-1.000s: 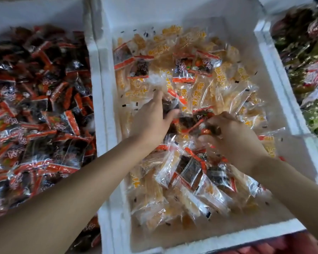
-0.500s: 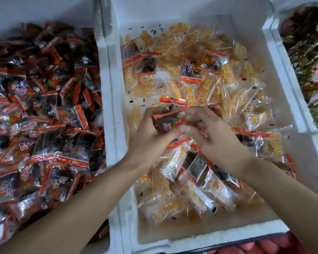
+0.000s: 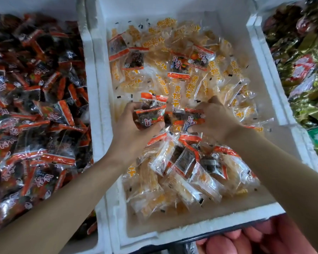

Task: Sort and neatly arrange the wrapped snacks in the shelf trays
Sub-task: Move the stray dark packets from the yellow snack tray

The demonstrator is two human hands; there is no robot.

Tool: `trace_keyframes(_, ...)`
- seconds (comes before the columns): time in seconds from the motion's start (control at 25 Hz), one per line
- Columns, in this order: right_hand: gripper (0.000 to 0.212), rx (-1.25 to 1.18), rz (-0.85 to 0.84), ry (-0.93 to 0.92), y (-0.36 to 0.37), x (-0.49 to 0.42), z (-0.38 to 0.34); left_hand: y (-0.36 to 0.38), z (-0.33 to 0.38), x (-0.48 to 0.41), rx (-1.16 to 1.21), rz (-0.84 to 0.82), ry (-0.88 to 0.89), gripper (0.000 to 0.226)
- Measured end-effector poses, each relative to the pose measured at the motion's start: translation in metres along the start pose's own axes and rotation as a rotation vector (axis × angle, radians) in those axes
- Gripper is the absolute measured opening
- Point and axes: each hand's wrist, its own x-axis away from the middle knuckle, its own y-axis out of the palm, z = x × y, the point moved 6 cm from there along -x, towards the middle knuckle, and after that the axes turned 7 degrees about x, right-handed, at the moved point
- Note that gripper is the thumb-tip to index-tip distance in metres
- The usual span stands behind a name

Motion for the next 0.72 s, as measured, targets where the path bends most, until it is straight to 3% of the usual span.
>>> trace_keyframes(0.08, 0.052, 0.039, 0.011, -0.009, -0.006, 0.014, -0.003, 0.000, 0.002, 0.003, 0.014, 0.000, -0.002, 0.039)
trace_keyframes(0.16, 0.038, 0.081, 0.128, -0.051, -0.022, 0.032, -0.012, -0.006, 0.006, 0.008, 0.015, 0.002, 0.002, 0.037)
trace_keyframes(0.28, 0.035, -0.168, 0.322, -0.136, -0.053, 0.053, -0.039, -0.033, 0.013, 0.016, -0.028, 0.039, 0.048, 0.037)
trace_keyframes(0.36, 0.029, -0.359, 0.309, -0.216, -0.061, 0.056, -0.071, -0.062, 0.016, 0.022, -0.072, 0.082, 0.077, 0.037)
trace_keyframes(0.52, 0.017, -0.489, 0.269, -0.371, -0.047, 0.038, -0.149, -0.137, 0.007, 0.034, -0.162, 0.243, 0.086, 0.045)
trace_keyframes(0.72, 0.038, -0.591, 0.149, -0.479, -0.018, 0.005, -0.238, -0.208, -0.019, 0.029, -0.406, 0.376, 0.002, 0.051)
